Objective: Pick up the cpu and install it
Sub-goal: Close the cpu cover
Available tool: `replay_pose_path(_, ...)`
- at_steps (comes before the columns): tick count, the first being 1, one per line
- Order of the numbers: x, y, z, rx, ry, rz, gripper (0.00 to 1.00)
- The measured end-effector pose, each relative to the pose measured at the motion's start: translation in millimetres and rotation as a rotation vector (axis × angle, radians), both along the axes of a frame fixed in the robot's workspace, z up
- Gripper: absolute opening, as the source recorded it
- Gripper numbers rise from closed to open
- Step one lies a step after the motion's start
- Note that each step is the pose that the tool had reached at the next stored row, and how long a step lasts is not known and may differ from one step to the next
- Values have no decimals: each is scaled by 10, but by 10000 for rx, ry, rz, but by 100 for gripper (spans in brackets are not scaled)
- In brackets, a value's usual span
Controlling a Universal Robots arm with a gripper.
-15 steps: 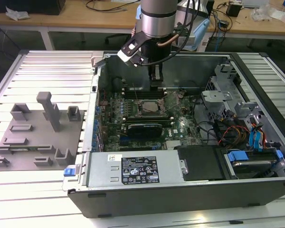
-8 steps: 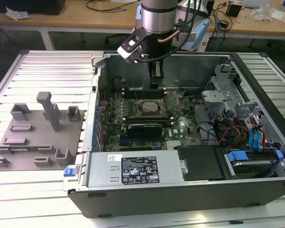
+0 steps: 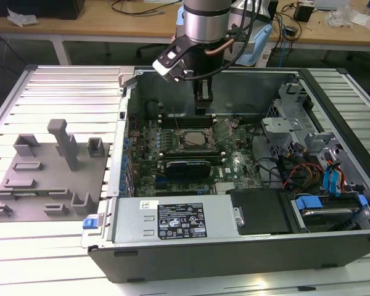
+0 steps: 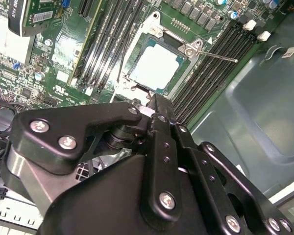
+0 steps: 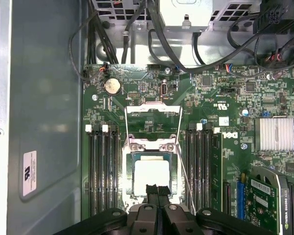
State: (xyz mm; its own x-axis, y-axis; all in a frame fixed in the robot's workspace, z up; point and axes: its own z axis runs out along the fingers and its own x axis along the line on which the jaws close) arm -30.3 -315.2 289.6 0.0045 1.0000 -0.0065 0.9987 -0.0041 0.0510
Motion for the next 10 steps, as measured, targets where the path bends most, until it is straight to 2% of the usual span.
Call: replay_pose_path(10,96,0,0,1,-1,1,11)
